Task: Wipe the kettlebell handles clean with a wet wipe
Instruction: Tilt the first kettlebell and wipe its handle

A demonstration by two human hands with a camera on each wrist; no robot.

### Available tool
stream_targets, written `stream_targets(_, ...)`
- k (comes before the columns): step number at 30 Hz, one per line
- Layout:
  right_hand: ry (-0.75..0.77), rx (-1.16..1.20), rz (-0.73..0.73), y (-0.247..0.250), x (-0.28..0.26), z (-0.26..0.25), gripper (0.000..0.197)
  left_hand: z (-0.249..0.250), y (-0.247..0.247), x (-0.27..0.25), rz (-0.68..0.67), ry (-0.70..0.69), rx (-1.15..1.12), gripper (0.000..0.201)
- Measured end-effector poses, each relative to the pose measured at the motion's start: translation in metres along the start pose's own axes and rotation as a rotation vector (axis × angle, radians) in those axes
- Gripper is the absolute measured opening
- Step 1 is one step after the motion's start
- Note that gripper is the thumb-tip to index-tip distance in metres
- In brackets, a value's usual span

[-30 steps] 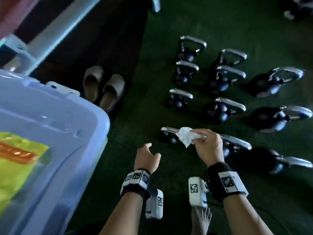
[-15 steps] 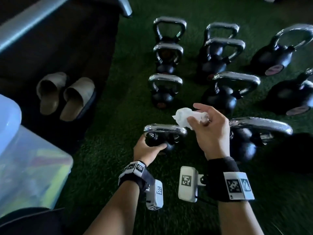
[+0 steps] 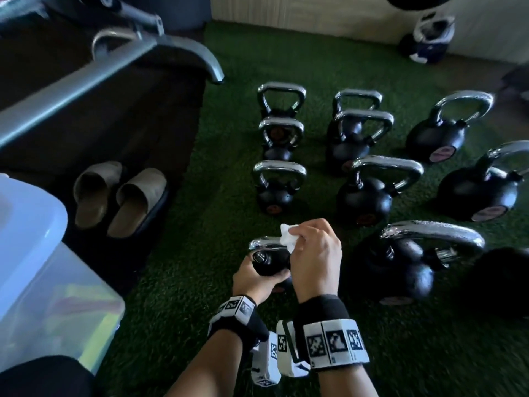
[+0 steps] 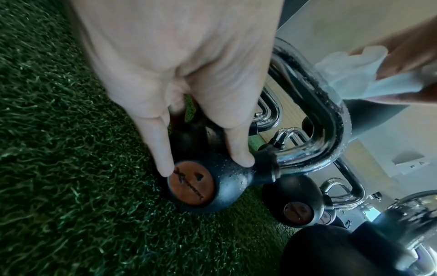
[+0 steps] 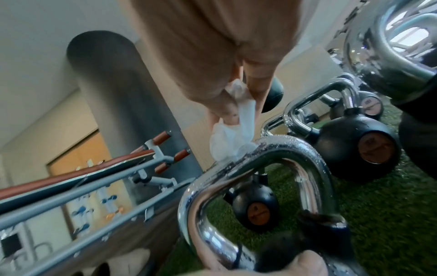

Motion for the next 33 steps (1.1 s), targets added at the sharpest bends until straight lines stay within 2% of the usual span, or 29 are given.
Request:
stream_targets(3, 0.07, -0.133, -0.029, -0.008, -0.004, -0.002, 0.03, 0.003, -0.001, 0.0, -0.027, 0.018, -0.001, 0.077)
stream_targets(5, 0.124, -0.197, -0.101, -0.014, -0.007, -0.003, 0.029, 0.003, -0.001, -0.001, -0.029, 0.015, -0.003, 0.081)
stream_targets(9, 0.294, -0.248, -0.304, -0.026, -0.006, -0.007, 0.024, 0.003, -0.001, 0.0, -0.042, 0.014, 0.009, 0.077)
stream_targets(12, 0.325, -0.2, -0.38, -0.022, -0.001, -0.007, 0.025, 0.002, -0.001, 0.002, -0.052, -0.01, 0.024, 0.078)
stream_targets(15, 0.279, -0.169, -0.348, -0.009, 0.006, 0.0, 0.027, 0.001, -0.001, 0.001, -0.049, -0.047, 0.046, 0.075)
stream_targets(19, 0.143, -0.098, -0.252, 0.0, 0.009, 0.027, 0.019, 0.003, 0.0, 0.0, -0.052, -0.061, 0.054, 0.075)
stream_targets(21, 0.196, -0.128, -0.194, -0.005, 0.003, 0.03, 0.019, 0.001, 0.001, 0.0, -0.057, -0.059, 0.054, 0.076)
stream_targets(23, 0.232, -0.117, -0.156, -0.013, -0.001, 0.034, 0.029, 0.001, 0.0, 0.0, -0.062, -0.058, 0.052, 0.076)
stream_targets(24, 0.215, -0.076, -0.141, -0.016, -0.001, 0.039, 0.033, 0.0, 0.0, 0.001, -0.061, -0.059, 0.055, 0.077)
stream_targets(26, 0.086, 0.002, -0.102, -0.013, 0.004, 0.057, 0.029, 0.0, 0.0, 0.0, -0.06, -0.072, 0.061, 0.077)
stream_targets(30, -0.305, 0.175, -0.254, -0.022, 0.007, 0.104, 0.017, 0.001, 0.0, -0.001, -0.062, -0.079, 0.048, 0.075)
stream_targets(33, -0.427, 0.329, -0.24, -0.033, 0.007, 0.12, 0.014, 0.0, 0.0, 0.001, -0.054, -0.085, 0.057, 0.074)
Point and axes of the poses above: each hand's wrist, its own x-axis towards the middle knuckle, its own y-axis out of the back of the hand, z = x × y, the point moved 7 cm from there along x, towards the middle knuckle, and after that the axes turned 8 degrees about -x, right-handed, at the moved point
